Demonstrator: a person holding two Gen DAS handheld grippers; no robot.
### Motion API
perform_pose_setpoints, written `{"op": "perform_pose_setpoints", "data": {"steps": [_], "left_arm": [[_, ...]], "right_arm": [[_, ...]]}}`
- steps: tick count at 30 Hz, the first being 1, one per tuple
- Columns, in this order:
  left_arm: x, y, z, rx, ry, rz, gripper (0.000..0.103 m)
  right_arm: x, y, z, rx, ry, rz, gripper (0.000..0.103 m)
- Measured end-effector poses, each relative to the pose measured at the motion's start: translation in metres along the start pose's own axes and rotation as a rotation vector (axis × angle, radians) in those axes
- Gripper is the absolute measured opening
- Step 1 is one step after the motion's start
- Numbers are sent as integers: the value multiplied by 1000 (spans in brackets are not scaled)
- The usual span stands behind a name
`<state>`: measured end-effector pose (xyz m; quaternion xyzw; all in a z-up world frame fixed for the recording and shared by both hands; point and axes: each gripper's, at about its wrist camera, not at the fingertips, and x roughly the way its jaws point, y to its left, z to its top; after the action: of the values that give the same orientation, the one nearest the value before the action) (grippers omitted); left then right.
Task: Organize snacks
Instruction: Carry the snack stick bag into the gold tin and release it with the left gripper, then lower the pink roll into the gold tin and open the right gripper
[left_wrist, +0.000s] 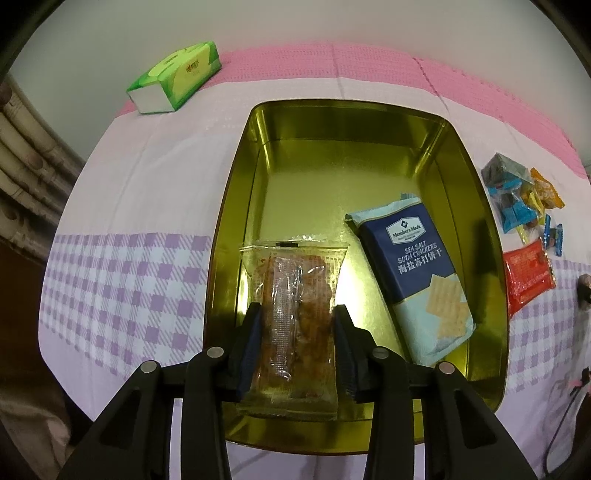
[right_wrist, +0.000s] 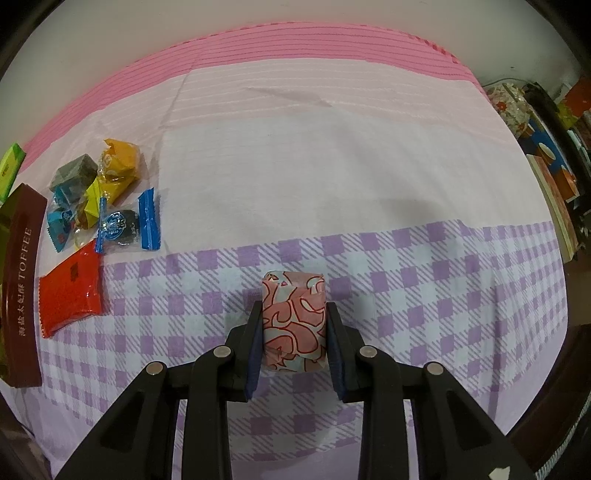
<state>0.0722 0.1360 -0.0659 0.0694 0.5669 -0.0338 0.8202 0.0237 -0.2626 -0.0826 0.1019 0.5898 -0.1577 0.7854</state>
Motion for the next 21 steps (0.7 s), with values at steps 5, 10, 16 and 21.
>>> {"op": "perform_pose_setpoints", "data": {"steps": [5, 10, 16, 21], "left_arm": [[-13, -3, -1, -1, -39, -7, 53], [-28, -7, -3, 26, -96, -8, 61], [-50, 5, -7, -38, -176, -37, 62], [-64, 30, -9, -143, -226, -29, 65]], "right_arm": [[-1, 5, 1, 8, 6, -7, 27], [-13, 16, 6, -8, -18, -3, 27], [-41, 53, 19, -69, -58, 59, 27], [-60, 115, 20, -191, -70, 158, 27]]}}
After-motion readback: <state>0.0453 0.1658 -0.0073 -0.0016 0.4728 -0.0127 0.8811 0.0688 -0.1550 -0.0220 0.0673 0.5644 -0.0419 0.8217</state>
